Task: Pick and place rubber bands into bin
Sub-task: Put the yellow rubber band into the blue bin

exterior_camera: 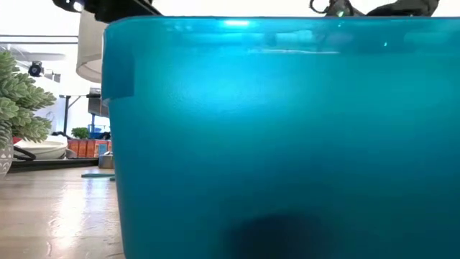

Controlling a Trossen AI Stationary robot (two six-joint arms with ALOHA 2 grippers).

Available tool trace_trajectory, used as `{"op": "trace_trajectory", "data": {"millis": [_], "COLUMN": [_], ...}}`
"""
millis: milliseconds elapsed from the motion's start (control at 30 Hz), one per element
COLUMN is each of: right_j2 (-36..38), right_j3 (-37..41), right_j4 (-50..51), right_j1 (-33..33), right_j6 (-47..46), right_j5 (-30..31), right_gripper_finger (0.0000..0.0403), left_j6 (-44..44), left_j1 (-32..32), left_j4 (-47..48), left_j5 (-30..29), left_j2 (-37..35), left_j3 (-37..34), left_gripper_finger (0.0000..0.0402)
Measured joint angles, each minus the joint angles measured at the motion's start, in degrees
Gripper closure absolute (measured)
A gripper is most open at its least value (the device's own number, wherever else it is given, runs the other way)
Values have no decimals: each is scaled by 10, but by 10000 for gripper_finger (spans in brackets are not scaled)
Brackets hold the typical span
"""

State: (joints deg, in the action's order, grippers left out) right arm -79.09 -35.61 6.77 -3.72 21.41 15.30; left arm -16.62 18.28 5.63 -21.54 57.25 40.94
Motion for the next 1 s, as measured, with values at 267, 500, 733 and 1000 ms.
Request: {"op": "trace_trajectory", "data": {"millis": [267,500,733,1000], "right_j2": [-77,-122,-154,-161], "right_j3": [-4,-24,-37,-42], "right_j4": [-26,-29,-30,-28], "right_j1": [-22,-58,-74,-74], "right_j6": [67,63,62,53], "right_j5": [1,27,25,23], "right_gripper_finger": [335,335,335,335], "left_j6": [12,12,12,12], "left_j1": [0,0,0,0], "left_j4": [-2,-2,-5,-7], "left_j5": [0,0,0,0], "left_j2": [-11,-8,-4,-3], "left_j3": [-8,-8,-8,-8], "left_gripper_finger": [253,253,253,253]}}
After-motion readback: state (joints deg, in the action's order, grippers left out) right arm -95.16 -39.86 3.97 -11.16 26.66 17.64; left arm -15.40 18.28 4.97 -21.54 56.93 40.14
